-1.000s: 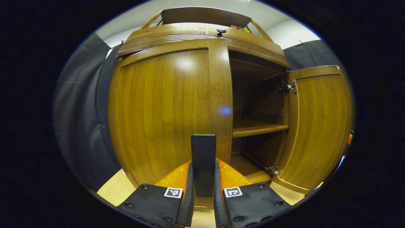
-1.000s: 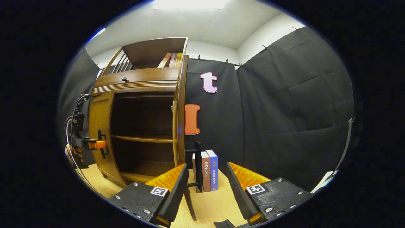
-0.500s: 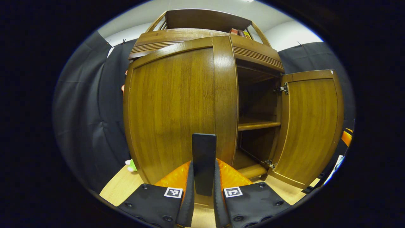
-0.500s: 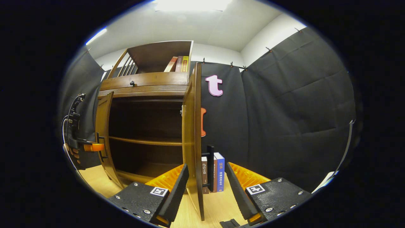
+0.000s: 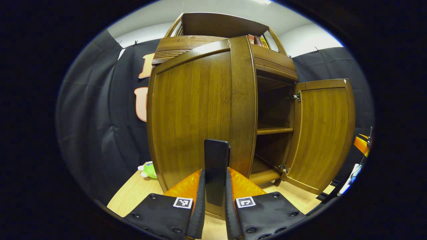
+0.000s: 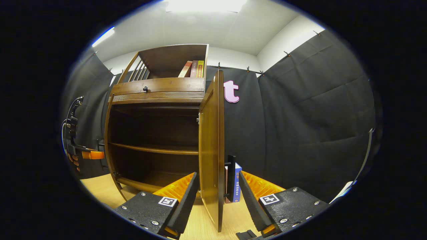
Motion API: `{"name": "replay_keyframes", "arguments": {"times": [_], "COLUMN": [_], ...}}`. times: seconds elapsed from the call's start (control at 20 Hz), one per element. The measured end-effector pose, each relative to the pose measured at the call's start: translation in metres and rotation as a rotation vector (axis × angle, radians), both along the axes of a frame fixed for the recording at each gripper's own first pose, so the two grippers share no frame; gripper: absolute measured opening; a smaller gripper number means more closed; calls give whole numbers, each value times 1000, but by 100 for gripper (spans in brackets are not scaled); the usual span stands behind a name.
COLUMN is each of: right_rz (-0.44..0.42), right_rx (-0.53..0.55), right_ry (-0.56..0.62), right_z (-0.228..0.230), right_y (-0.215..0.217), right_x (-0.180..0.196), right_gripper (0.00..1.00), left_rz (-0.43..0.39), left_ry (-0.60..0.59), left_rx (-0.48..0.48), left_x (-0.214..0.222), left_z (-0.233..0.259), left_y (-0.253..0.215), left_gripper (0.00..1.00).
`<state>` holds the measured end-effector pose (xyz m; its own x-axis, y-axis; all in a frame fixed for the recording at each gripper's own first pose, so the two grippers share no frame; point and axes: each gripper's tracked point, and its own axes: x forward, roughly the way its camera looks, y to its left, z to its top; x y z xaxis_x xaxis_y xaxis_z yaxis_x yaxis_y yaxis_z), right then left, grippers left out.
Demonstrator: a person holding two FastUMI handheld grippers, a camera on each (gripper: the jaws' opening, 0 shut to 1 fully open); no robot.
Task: Open the right door of the double-door shoe cabinet with the right hand, and open the left door with the left hand.
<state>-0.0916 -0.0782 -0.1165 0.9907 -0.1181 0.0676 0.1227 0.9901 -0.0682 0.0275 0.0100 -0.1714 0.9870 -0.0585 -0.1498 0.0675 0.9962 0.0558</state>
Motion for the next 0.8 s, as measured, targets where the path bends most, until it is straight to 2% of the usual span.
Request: {"name": "replay_keyframes", "arguments": {"times": [0.15, 0.25, 0.35, 0.8], "right_rz": [15, 27, 37, 71], "right_rx": [-3, -5, -9, -11], "right_ry": [-4, -11, -18, -9], "right_z": [2, 7, 8, 4], "right_y": [9, 16, 21, 37], "right_x": [0, 1, 0, 11], "right_gripper": [75, 75, 75, 75], "left_rz": [9, 11, 15, 36], "left_ry": [1, 6, 9, -5], "left_rx": [2, 0, -3, 24], "left_x": [-11, -16, -21, -42], "left_z": [2, 3, 4, 7], "left_y": [11, 16, 21, 51], "left_gripper": [34, 29, 31, 25]}}
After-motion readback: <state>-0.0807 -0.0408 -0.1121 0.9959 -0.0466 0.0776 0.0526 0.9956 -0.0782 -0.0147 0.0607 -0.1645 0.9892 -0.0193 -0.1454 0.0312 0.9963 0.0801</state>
